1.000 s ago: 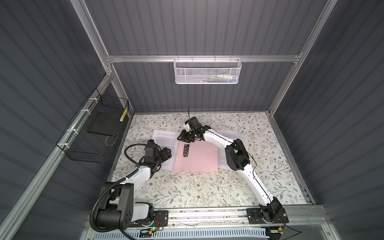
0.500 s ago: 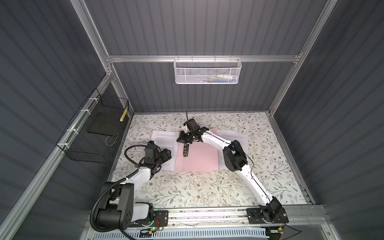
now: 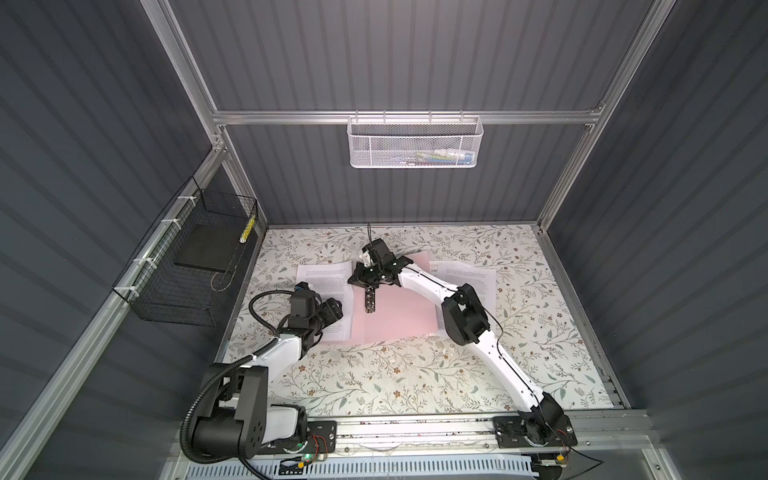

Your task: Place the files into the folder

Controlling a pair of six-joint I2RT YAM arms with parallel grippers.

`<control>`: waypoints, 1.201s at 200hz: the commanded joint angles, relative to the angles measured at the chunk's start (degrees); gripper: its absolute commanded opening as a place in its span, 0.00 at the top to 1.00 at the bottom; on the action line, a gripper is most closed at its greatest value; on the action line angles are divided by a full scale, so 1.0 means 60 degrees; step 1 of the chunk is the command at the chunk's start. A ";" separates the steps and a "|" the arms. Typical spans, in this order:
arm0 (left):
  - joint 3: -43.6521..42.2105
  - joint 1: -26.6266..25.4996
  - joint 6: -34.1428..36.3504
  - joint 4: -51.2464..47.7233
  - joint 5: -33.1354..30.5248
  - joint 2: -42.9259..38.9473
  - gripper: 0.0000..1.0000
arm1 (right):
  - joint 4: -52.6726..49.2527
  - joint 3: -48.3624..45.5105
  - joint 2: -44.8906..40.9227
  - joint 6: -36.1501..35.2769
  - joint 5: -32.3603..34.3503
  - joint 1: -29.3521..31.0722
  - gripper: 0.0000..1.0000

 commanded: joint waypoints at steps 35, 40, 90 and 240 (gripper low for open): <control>-0.0014 0.0078 0.0148 -0.0396 -0.0361 -0.0272 0.27 | 0.0651 -0.2024 -0.1842 -0.0624 0.0851 0.0006 0.62; -0.0017 0.0076 0.0138 -0.0412 -0.0385 -0.0261 0.27 | 0.0687 -0.2271 -0.2140 -0.0744 0.0905 -0.0019 0.61; 0.0105 0.0072 0.0192 -0.0471 -0.0270 -0.0153 0.32 | 0.1417 -0.6989 -0.6387 -0.2011 0.1401 -0.0711 0.54; 0.1006 -0.1977 0.0106 -0.1280 -0.0993 0.0114 0.50 | 0.1664 -1.3741 -1.2225 -0.2942 0.2640 -0.1304 0.91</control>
